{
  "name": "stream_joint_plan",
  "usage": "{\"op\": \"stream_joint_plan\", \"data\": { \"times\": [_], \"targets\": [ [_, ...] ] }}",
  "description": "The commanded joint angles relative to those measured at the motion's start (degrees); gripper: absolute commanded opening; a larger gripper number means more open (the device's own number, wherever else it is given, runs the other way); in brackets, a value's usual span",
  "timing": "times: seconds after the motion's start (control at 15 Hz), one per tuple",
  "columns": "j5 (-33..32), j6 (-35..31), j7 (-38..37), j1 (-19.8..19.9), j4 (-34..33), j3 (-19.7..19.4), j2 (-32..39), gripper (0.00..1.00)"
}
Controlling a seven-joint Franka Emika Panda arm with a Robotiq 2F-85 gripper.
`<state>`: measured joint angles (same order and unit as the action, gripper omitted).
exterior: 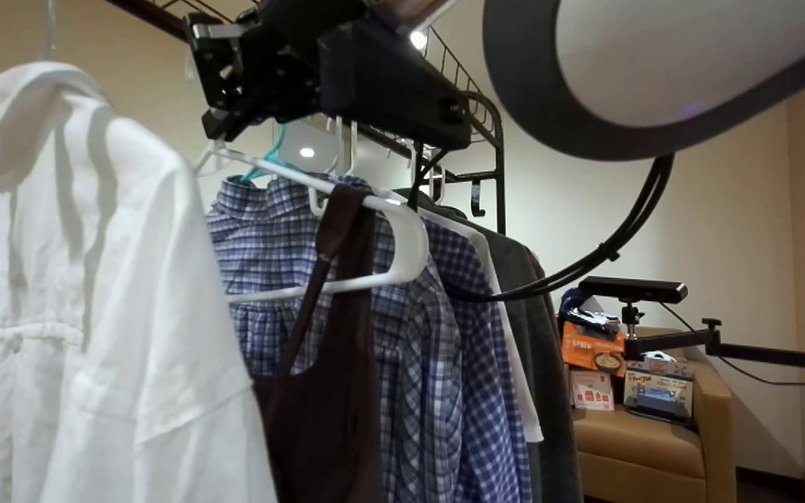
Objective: Unhang the brown dress and move it to the back
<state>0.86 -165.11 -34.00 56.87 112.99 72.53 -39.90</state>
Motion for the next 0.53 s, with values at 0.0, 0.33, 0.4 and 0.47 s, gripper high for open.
{"op": "stream_joint_plan", "data": {
  "times": [0.0, 0.33, 0.4, 0.47],
  "targets": [
    [0.0, -0.1, 1.7, -0.7, -2.4, -1.8, -1.2, 0.07],
    [0.7, -1.3, -0.5, -1.9, -1.7, -4.7, -6.1, 0.07],
    [0.7, -1.7, -0.7, -1.2, -2.2, -5.1, -6.9, 0.07],
    [0.5, -2.1, -0.5, 0.0, -3.3, -5.0, -7.1, 0.07]
  ]
}}
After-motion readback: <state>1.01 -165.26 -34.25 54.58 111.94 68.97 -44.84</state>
